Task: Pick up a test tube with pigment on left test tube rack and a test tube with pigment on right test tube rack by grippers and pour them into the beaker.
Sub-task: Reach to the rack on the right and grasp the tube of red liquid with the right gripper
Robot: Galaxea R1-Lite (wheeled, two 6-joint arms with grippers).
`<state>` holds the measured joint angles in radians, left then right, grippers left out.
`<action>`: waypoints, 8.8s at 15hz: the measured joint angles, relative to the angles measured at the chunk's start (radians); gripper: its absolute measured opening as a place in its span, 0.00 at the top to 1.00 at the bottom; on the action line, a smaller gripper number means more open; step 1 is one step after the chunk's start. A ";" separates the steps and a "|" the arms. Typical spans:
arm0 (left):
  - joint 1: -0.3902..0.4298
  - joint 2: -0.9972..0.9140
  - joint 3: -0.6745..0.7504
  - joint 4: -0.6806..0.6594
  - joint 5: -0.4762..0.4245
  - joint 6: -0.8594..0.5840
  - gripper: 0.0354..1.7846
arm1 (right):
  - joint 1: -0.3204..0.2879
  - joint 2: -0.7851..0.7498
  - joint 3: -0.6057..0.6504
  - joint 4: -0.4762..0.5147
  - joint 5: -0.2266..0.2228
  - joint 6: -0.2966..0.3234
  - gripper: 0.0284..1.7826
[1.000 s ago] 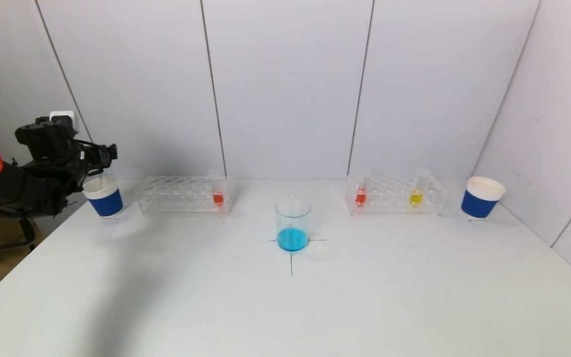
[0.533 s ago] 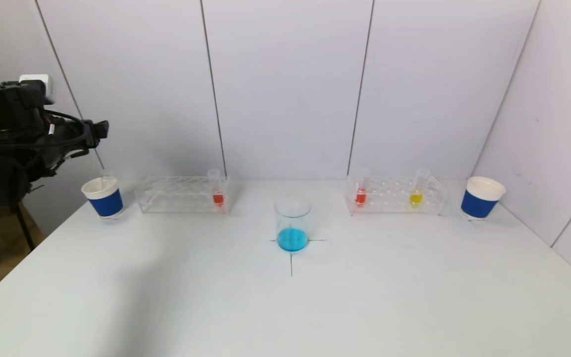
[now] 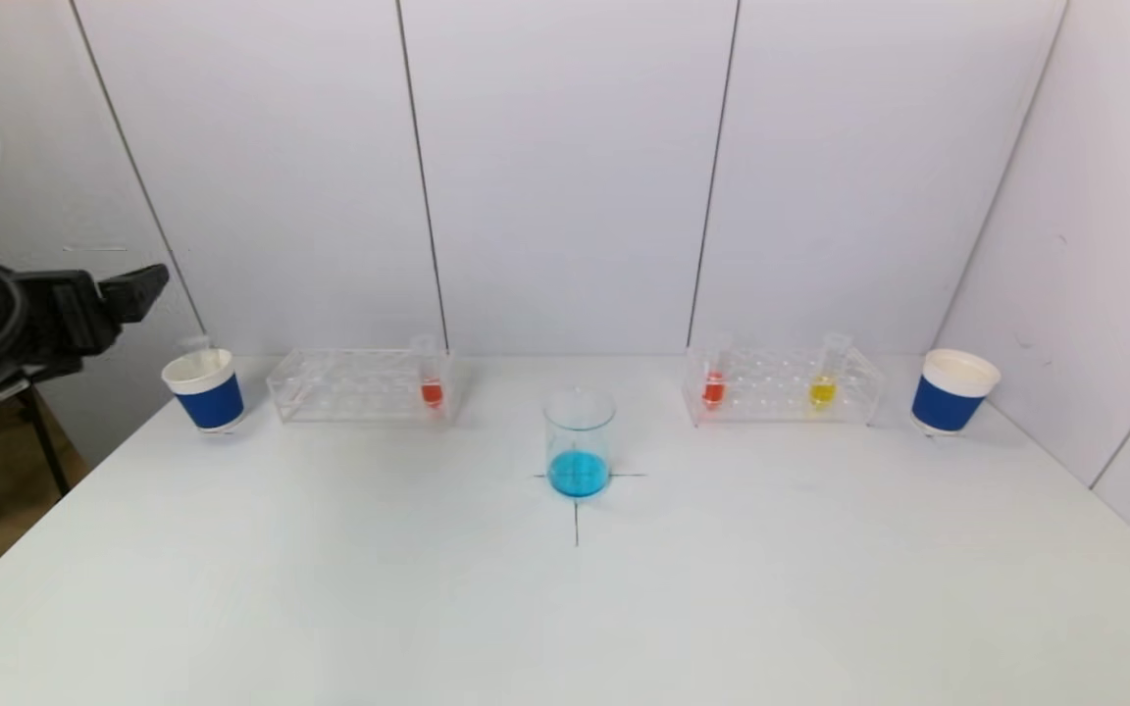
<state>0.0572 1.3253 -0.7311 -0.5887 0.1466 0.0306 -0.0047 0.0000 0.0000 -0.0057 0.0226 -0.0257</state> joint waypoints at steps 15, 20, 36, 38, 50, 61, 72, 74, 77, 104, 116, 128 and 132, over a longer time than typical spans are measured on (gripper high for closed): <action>-0.044 -1.190 0.346 0.953 -0.187 -0.057 0.01 | 0.000 0.000 0.000 0.000 0.000 0.000 0.01; -0.052 -1.314 0.475 0.982 -0.182 -0.053 0.01 | 0.000 0.000 0.000 0.000 0.000 0.000 0.01; -0.053 -1.329 0.731 0.592 -0.143 -0.044 0.01 | 0.000 0.000 0.000 0.000 0.000 0.001 0.01; -0.053 -1.329 0.731 0.592 -0.143 -0.044 0.01 | 0.000 0.000 0.000 0.000 0.000 0.001 0.01; -0.053 -1.327 0.731 0.592 -0.143 -0.044 0.01 | 0.000 0.000 0.000 -0.019 -0.037 0.040 0.01; -0.053 -1.327 0.731 0.591 -0.143 -0.044 0.01 | -0.001 0.519 -0.342 -0.203 0.093 0.036 0.01; -0.053 -1.327 0.731 0.592 -0.143 -0.044 0.01 | 0.360 1.501 -0.639 -0.859 -0.280 0.043 0.01; -0.053 -1.327 0.731 0.592 -0.143 -0.044 0.01 | 0.408 1.623 -0.666 -0.946 -0.345 0.048 0.01; -0.053 -1.327 0.731 0.592 -0.144 -0.044 0.01 | 0.442 1.775 -0.701 -1.072 -0.411 0.064 0.01; -0.052 -1.327 0.731 0.591 -0.144 -0.044 0.01 | 0.405 2.391 -1.029 -1.326 -0.467 0.074 0.01; -0.052 -1.327 0.731 0.592 -0.143 -0.044 0.01 | 0.401 2.448 -1.108 -1.323 -0.456 0.068 0.01; -0.053 -1.327 0.731 0.591 -0.143 -0.044 0.01 | 0.391 2.500 -1.209 -1.284 -0.450 0.066 0.01; -0.053 -1.327 0.731 0.592 -0.144 -0.044 0.01 | 0.385 2.511 -1.234 -1.267 -0.450 0.067 0.01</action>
<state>0.0043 -0.0013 0.0000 0.0032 0.0028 -0.0134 0.3804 2.5106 -1.2338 -1.2728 -0.4270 0.0409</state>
